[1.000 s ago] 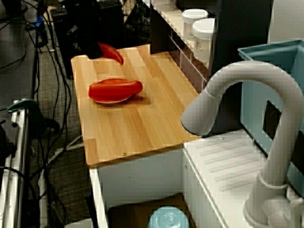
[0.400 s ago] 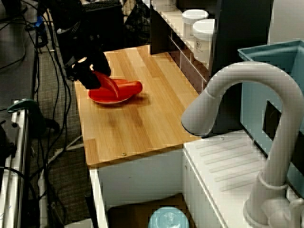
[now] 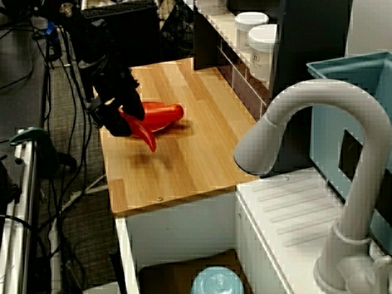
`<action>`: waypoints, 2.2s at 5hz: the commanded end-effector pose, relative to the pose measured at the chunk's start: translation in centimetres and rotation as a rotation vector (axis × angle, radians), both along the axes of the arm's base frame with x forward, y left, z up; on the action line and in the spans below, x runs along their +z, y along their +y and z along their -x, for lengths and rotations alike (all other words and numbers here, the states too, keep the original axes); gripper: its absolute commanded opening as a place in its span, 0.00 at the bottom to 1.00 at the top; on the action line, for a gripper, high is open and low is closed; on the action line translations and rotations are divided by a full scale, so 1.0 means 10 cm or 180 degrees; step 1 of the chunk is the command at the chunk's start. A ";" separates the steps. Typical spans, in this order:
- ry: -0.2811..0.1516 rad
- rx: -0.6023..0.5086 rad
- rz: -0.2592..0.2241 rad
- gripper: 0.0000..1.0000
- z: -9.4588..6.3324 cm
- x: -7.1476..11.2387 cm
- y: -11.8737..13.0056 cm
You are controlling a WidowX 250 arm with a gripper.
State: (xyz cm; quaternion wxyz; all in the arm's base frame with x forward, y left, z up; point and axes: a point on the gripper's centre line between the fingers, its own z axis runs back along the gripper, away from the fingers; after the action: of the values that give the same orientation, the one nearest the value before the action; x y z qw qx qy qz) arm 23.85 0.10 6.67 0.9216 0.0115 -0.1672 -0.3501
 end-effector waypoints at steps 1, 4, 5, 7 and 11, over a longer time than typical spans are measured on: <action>0.0045 0.0077 -0.0043 0.00 -0.12 -0.16 0.01; 0.0072 0.0182 -0.0099 1.00 -0.13 -0.17 0.07; 0.0095 0.0267 -0.0035 1.00 -0.13 -0.11 0.16; 0.0116 0.0388 0.0090 1.00 -0.14 0.12 0.34; 0.0068 0.0870 0.0265 1.00 -0.17 0.20 0.93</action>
State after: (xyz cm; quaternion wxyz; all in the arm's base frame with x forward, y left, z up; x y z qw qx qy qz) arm 26.92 8.26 8.00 0.9635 -0.0165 -0.1582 -0.2152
